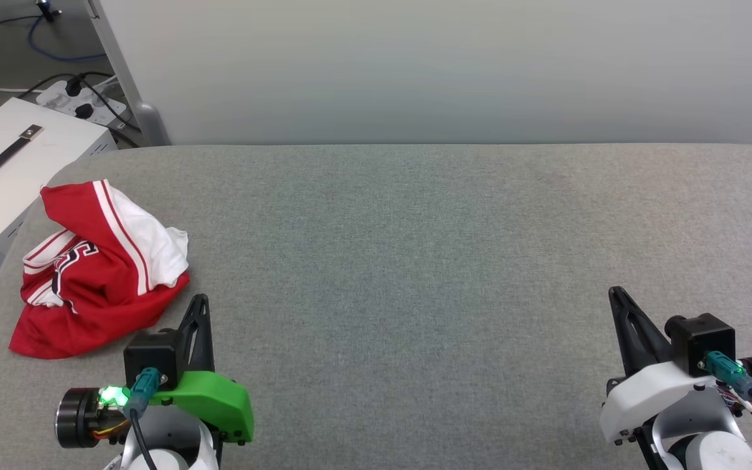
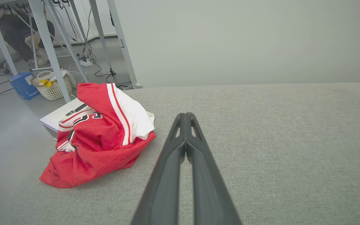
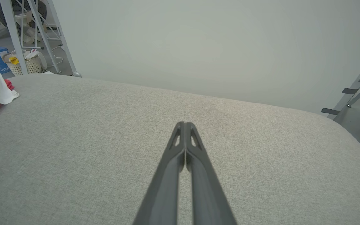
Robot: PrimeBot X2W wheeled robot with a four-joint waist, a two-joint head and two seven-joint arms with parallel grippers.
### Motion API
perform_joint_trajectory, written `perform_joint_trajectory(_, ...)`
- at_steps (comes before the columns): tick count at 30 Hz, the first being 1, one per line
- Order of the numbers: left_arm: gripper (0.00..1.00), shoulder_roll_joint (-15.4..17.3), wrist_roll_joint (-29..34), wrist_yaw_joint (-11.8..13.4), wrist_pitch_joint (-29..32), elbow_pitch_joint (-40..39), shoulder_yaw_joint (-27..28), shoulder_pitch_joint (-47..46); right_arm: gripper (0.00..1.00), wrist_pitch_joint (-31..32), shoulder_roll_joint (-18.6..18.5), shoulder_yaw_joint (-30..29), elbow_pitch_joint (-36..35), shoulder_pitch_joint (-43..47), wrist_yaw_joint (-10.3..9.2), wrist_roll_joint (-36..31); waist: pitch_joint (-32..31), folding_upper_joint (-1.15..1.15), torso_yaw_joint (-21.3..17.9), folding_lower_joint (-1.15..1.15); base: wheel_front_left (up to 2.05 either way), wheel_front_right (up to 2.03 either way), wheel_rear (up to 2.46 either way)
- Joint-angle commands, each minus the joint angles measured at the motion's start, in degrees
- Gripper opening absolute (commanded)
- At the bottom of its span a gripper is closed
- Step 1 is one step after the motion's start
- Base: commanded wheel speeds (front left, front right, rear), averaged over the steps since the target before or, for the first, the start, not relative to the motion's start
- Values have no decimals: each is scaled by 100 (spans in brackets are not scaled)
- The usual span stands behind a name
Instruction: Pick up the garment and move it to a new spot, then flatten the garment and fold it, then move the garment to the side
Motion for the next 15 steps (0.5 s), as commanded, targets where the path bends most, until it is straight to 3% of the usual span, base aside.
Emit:
perform_joint_trajectory(1, 0, -29, 49, 24, -4, -10, -1, -5, 0, 16, -4, -9, -21, 57, -5, -54, 0, 66, 0, 0, 0, 0, 0)
perform_joint_trajectory(15, 0, -29, 49, 24, -4, -10, -1, -5, 0, 16, -4, -9, -21, 57, -5, -54, 0, 66, 0, 0, 0, 0, 0)
